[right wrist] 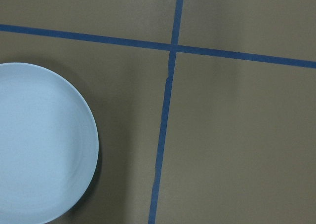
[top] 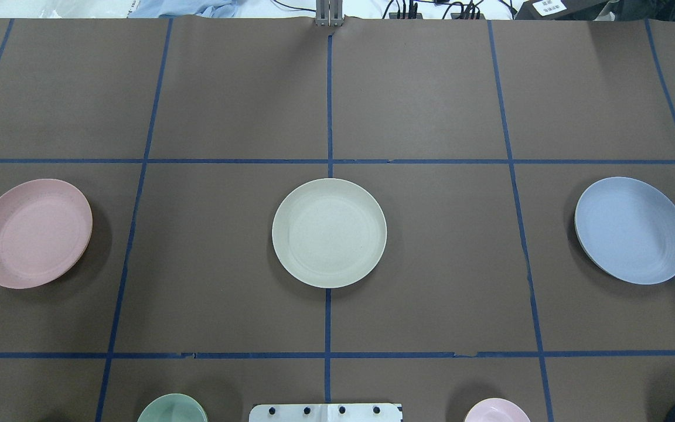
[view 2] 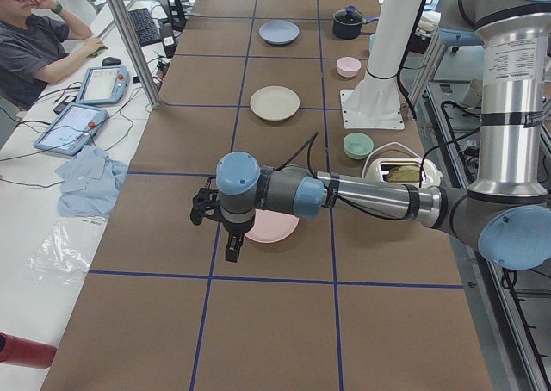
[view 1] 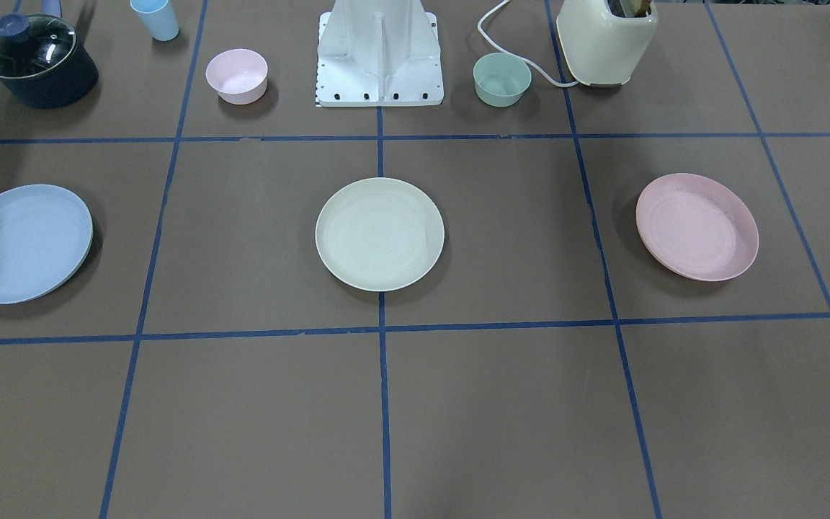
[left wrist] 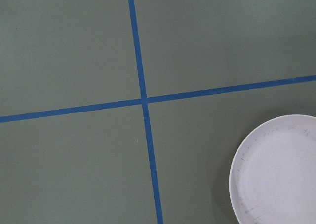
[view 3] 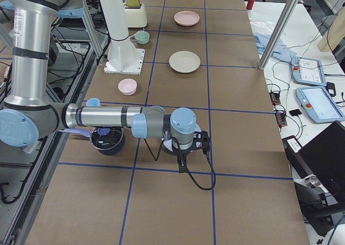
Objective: Stack three plates with pink and blue
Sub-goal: 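Move the left gripper down to the rim of the pink plate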
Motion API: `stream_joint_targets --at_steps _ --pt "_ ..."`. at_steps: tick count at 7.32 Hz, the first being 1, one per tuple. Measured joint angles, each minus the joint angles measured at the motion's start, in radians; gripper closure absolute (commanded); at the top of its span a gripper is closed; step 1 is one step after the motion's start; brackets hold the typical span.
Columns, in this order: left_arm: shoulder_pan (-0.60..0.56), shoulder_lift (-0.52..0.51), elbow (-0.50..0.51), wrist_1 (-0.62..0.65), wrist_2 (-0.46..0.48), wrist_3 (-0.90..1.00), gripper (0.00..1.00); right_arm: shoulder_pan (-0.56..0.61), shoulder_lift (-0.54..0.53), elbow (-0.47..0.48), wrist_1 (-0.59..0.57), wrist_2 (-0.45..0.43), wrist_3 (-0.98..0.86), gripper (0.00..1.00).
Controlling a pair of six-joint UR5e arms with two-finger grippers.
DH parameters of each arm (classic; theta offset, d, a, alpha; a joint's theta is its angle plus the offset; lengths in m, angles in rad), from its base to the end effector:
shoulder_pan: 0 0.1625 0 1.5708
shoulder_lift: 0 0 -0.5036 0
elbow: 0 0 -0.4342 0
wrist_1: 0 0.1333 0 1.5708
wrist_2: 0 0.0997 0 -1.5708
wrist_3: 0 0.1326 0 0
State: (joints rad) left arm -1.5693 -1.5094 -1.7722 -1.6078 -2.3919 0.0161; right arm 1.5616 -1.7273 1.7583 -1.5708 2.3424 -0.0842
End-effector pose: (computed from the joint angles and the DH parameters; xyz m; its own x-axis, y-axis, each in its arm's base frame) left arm -0.0355 -0.5132 0.6759 0.6811 0.1457 -0.7175 -0.0124 0.9822 0.1877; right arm 0.0366 -0.4585 0.7384 0.7133 -0.1122 0.6919 0.0694 0.9936 0.0895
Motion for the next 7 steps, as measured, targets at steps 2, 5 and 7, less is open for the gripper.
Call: stream_joint_targets --at_steps 2,5,7 --pt "0.000 0.000 -0.027 0.000 0.000 0.001 0.00 0.000 0.001 0.001 0.001 -0.004 -0.003 0.00" --pt "0.000 -0.007 -0.133 -0.011 0.013 -0.004 0.00 0.000 0.034 0.058 0.012 -0.005 -0.001 0.00" --pt "0.001 -0.033 -0.147 -0.142 0.023 -0.007 0.00 0.000 0.067 0.094 0.113 -0.004 0.003 0.00"
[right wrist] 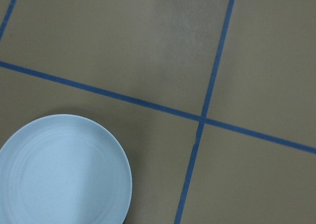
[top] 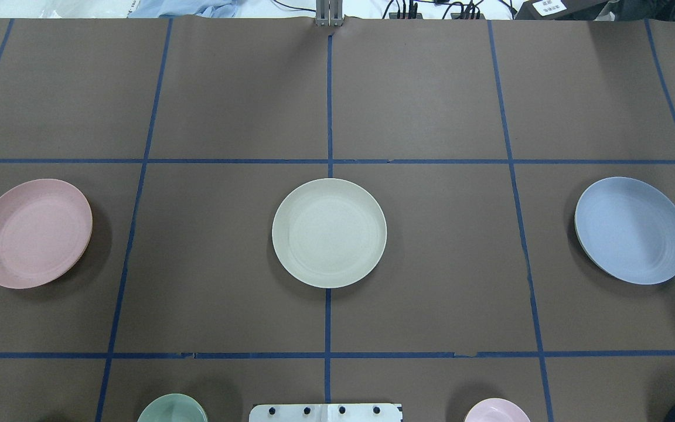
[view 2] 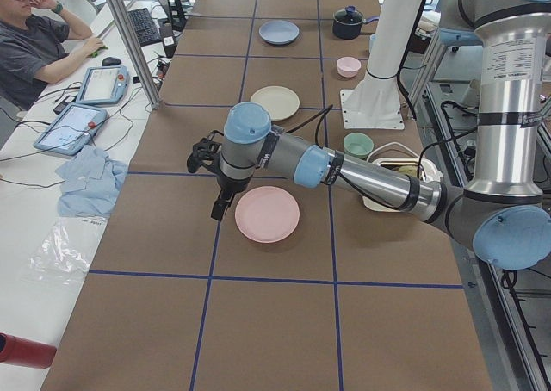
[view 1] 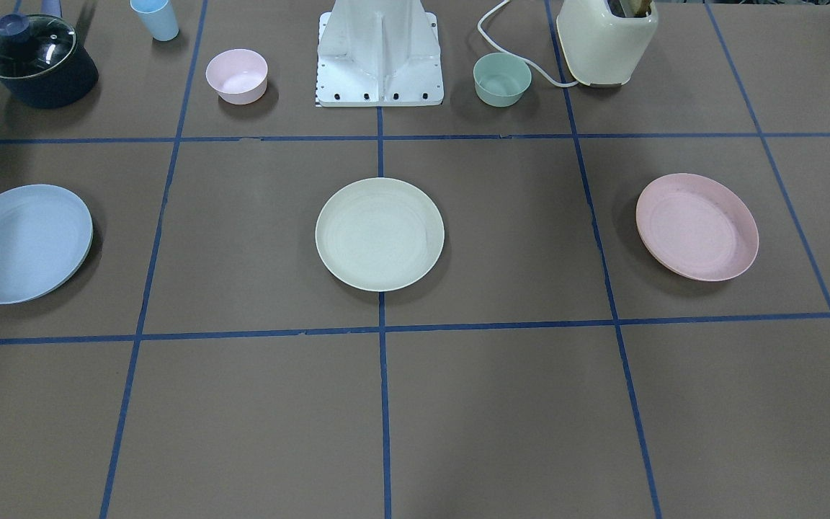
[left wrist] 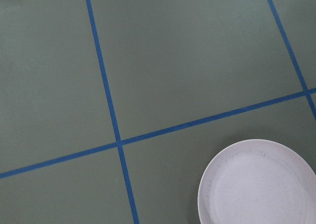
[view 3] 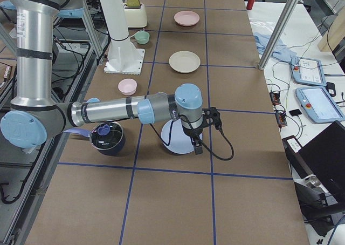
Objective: Stack three plates with pink and blue
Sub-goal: 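Move the left gripper down to the rim of the pink plate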
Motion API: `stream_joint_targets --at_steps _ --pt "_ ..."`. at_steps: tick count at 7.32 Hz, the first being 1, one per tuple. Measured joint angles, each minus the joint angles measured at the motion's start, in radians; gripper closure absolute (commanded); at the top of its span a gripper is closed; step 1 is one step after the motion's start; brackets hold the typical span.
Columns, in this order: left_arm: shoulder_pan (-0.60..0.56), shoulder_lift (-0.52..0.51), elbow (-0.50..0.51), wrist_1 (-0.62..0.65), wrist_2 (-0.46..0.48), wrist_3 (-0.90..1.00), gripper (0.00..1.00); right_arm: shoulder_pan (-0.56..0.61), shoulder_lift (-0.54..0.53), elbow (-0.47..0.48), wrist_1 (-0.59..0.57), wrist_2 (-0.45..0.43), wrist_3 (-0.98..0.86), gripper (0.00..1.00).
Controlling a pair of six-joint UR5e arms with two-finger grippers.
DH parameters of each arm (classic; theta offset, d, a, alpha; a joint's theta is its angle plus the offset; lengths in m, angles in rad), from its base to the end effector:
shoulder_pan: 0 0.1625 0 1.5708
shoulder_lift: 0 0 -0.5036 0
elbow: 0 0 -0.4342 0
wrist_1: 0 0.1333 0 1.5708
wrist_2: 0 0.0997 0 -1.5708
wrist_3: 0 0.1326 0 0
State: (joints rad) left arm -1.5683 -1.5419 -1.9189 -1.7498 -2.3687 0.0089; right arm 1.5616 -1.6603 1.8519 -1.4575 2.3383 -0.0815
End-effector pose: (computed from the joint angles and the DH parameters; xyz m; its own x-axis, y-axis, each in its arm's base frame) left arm -0.0371 -0.5296 0.5633 0.6973 0.3516 -0.6246 -0.0084 0.8753 0.4834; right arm 0.0366 -0.5053 0.6425 0.7146 -0.2920 0.6357 0.0672 0.9332 0.3531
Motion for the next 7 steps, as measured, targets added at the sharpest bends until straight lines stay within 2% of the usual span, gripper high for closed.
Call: stream_joint_targets --at_steps 2,4,6,7 --pt "0.000 -0.020 0.057 -0.215 0.012 -0.031 0.00 0.000 0.014 0.005 0.081 0.004 0.011 0.00" --pt "0.026 -0.010 0.151 -0.433 0.015 -0.136 0.00 -0.009 0.021 0.008 0.097 0.014 0.018 0.00" --pt "0.166 0.022 0.227 -0.597 0.038 -0.277 0.00 -0.046 0.024 0.012 0.101 0.015 0.040 0.00" --pt "0.255 0.046 0.258 -0.691 0.105 -0.397 0.00 -0.058 0.024 0.013 0.101 0.016 0.056 0.00"
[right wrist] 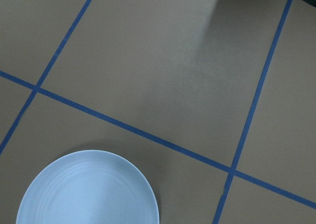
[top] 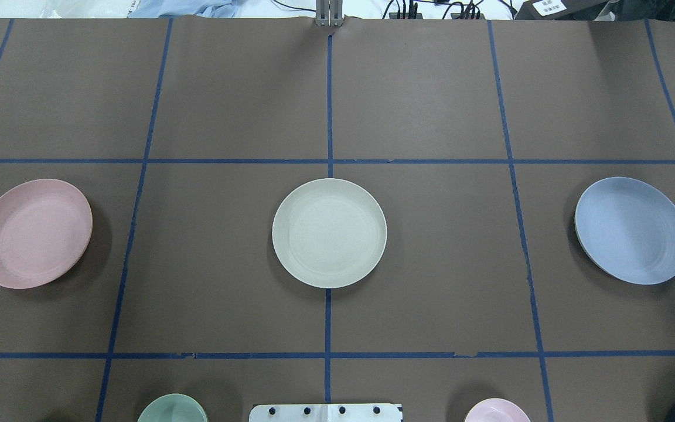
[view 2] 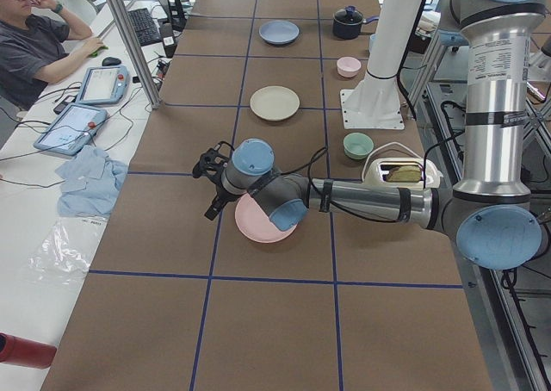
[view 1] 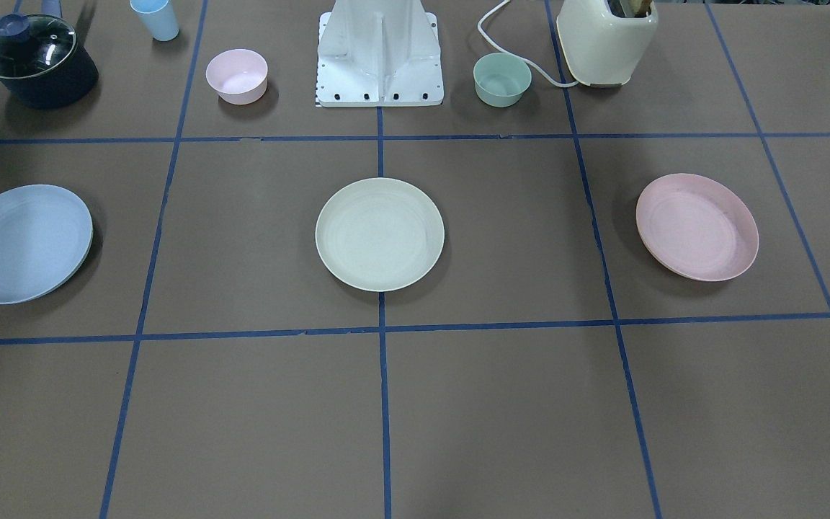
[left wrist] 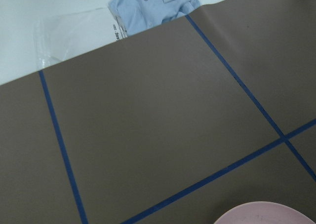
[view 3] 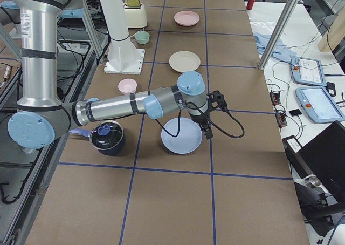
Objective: Stack three plates with pink and blue
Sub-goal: 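Move the left gripper down to the rim of the pink plate, then grip the pink plate rim with the left gripper and lift it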
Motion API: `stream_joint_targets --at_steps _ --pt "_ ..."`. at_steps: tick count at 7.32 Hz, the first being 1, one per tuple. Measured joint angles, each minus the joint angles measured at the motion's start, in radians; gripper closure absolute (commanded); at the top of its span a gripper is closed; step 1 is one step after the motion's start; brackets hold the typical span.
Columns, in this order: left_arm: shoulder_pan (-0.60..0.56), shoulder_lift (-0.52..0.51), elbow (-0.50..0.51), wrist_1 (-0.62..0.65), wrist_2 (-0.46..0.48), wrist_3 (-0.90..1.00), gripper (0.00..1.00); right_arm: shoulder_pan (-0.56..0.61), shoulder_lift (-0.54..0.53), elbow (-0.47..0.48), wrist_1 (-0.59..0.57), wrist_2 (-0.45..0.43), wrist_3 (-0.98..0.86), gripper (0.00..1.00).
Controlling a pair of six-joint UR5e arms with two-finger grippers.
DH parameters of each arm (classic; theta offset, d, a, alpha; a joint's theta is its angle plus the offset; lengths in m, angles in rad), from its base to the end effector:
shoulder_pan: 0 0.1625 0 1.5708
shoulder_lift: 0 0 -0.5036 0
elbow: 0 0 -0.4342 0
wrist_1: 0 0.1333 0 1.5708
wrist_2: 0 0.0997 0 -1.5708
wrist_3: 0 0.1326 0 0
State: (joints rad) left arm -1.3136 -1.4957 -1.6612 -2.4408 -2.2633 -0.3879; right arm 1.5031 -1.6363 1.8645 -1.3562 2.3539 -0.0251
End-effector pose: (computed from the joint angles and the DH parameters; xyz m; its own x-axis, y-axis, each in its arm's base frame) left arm 0.0899 -0.5331 0.6455 0.6336 0.3921 -0.6670 0.0849 0.8216 0.5637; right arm 0.0045 -0.5218 0.6090 0.6849 -0.3720 0.6265 0.0783 0.8924 0.4443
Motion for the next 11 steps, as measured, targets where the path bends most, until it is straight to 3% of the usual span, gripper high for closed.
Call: stream_joint_targets --at_steps 1,3,6,7,8,9,10,11 --pt "0.080 0.030 0.042 -0.115 0.079 -0.119 0.01 -0.006 0.000 0.001 0.000 0.000 0.008 0.00" --pt "0.191 0.062 0.147 -0.307 0.166 -0.289 0.14 -0.010 -0.001 0.001 0.000 0.001 0.012 0.00" --pt "0.300 0.079 0.231 -0.400 0.269 -0.379 0.31 -0.009 -0.008 0.001 0.000 0.002 0.013 0.00" --pt "0.320 0.091 0.239 -0.421 0.277 -0.381 0.43 -0.009 -0.011 0.002 0.000 0.002 0.013 0.00" --pt "0.343 0.098 0.243 -0.433 0.281 -0.382 0.48 -0.009 -0.013 0.002 0.000 0.002 0.013 0.00" --pt "0.371 0.101 0.244 -0.438 0.291 -0.382 0.61 -0.009 -0.014 0.002 0.000 0.002 0.014 0.00" --pt "0.396 0.103 0.244 -0.439 0.308 -0.384 0.85 -0.009 -0.014 0.002 0.000 0.002 0.014 0.00" --pt "0.410 0.107 0.244 -0.442 0.316 -0.384 1.00 -0.009 -0.014 0.002 0.000 0.002 0.014 0.00"
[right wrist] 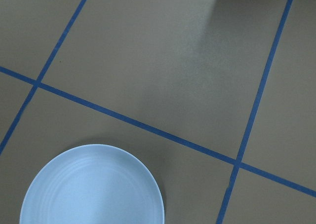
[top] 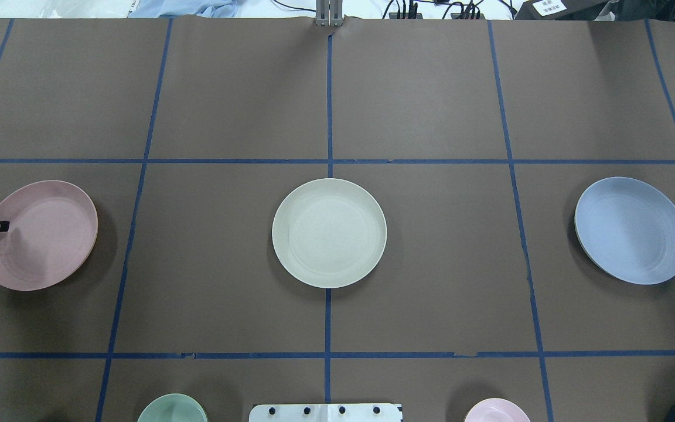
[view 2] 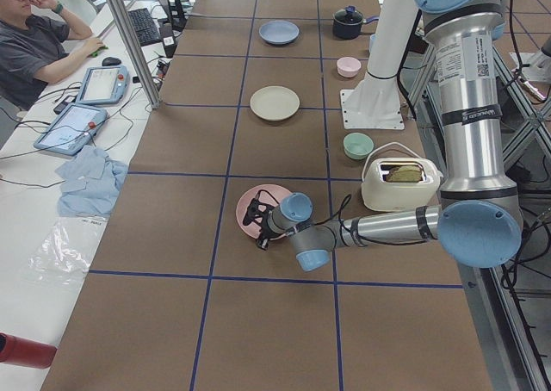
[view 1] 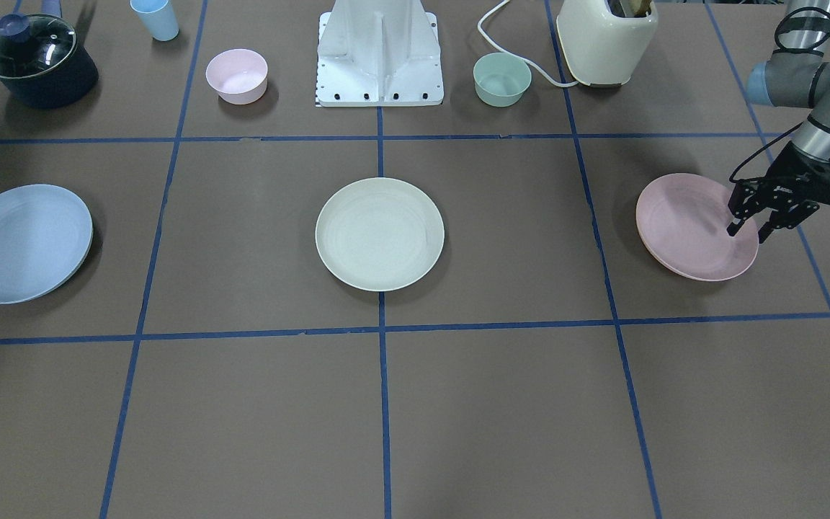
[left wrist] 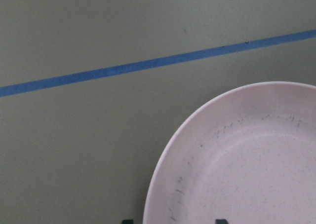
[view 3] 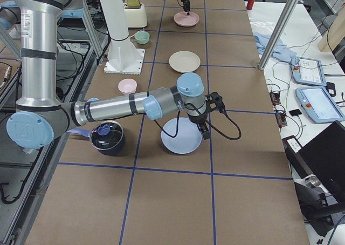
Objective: Stack three plates with pink and blue
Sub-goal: 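Grip the pink plate rim with the left gripper and lift it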
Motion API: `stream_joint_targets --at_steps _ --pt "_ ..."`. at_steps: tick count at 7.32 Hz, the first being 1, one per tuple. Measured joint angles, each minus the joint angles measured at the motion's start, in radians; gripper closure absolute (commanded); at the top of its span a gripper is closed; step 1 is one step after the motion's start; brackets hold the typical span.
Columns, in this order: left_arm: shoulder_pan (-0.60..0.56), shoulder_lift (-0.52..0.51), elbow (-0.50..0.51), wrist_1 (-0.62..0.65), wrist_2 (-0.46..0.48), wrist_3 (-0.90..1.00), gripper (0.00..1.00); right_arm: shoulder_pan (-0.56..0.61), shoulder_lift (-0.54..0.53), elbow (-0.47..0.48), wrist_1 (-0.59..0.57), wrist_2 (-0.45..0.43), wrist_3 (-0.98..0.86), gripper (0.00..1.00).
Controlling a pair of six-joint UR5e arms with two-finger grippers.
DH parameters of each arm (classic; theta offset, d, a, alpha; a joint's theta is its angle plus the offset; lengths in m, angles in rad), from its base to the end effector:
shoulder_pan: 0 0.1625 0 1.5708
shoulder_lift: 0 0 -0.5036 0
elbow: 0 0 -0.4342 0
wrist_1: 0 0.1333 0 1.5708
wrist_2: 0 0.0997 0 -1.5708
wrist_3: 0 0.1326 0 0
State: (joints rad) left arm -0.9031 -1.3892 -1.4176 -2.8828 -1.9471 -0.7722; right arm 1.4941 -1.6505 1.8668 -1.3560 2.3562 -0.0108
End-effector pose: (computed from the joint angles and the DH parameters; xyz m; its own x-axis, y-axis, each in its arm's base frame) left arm 0.2290 -0.4270 0.7868 0.6297 0.2774 -0.7256 0.1298 0.8833 0.4504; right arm 0.0001 -0.5153 0.6148 0.6816 -0.3586 0.6379 0.0770 0.9020 0.4248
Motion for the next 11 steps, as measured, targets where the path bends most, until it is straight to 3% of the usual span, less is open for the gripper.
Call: stream_joint_targets --at_steps 4,7,9,11 --pt "-0.013 0.028 -0.061 -0.002 -0.034 0.003 1.00 0.000 -0.001 0.001 0.000 0.000 0.000 0.00" --pt "-0.118 0.029 -0.180 0.056 -0.193 0.007 1.00 0.000 -0.002 0.000 0.000 0.001 0.000 0.00" --pt "-0.143 0.008 -0.345 0.240 -0.247 -0.013 1.00 0.000 -0.002 0.000 0.000 0.002 -0.001 0.00" --pt "-0.109 -0.098 -0.468 0.403 -0.248 -0.183 1.00 0.000 -0.005 0.000 0.000 0.004 0.000 0.00"
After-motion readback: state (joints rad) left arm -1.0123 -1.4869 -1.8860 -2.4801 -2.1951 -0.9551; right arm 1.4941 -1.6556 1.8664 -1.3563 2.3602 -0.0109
